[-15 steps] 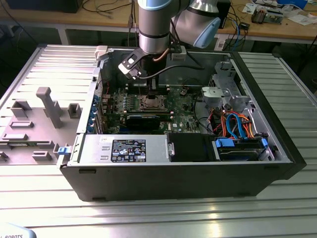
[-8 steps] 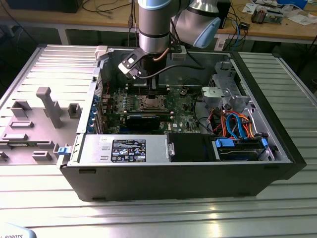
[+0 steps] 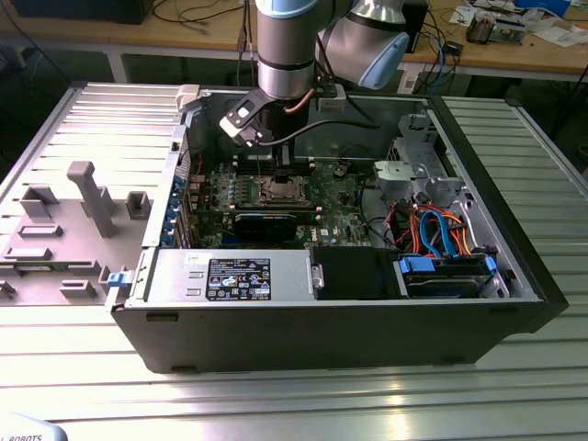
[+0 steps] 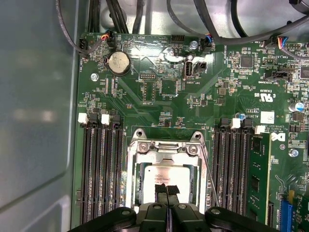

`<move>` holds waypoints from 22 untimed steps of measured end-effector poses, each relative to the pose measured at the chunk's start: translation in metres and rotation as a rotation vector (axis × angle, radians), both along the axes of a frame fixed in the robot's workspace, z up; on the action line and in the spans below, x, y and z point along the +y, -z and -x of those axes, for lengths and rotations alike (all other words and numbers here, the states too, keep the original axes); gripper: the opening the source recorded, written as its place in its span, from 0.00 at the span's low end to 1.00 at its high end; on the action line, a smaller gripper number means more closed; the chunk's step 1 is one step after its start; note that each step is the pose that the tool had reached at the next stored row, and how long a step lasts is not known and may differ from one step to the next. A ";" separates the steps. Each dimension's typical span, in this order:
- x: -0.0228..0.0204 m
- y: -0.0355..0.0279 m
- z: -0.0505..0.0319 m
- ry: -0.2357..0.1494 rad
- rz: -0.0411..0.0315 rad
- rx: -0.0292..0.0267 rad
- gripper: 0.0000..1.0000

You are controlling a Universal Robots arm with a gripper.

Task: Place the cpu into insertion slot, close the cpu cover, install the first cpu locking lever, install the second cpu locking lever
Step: 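Install the first cpu locking lever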

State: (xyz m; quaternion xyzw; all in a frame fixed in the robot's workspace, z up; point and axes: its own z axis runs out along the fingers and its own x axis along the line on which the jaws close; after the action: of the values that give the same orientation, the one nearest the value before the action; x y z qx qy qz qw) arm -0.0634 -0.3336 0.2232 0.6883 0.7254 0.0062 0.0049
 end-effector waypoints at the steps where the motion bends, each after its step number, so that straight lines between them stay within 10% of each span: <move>1: 0.0000 0.0000 0.0000 -0.003 0.0001 0.0000 0.12; 22: 0.0000 -0.0126 0.0000 -0.045 0.0000 0.0000 0.12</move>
State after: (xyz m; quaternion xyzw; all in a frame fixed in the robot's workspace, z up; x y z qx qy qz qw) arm -0.0634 -0.3336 0.2358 0.6716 0.7408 0.0064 0.0048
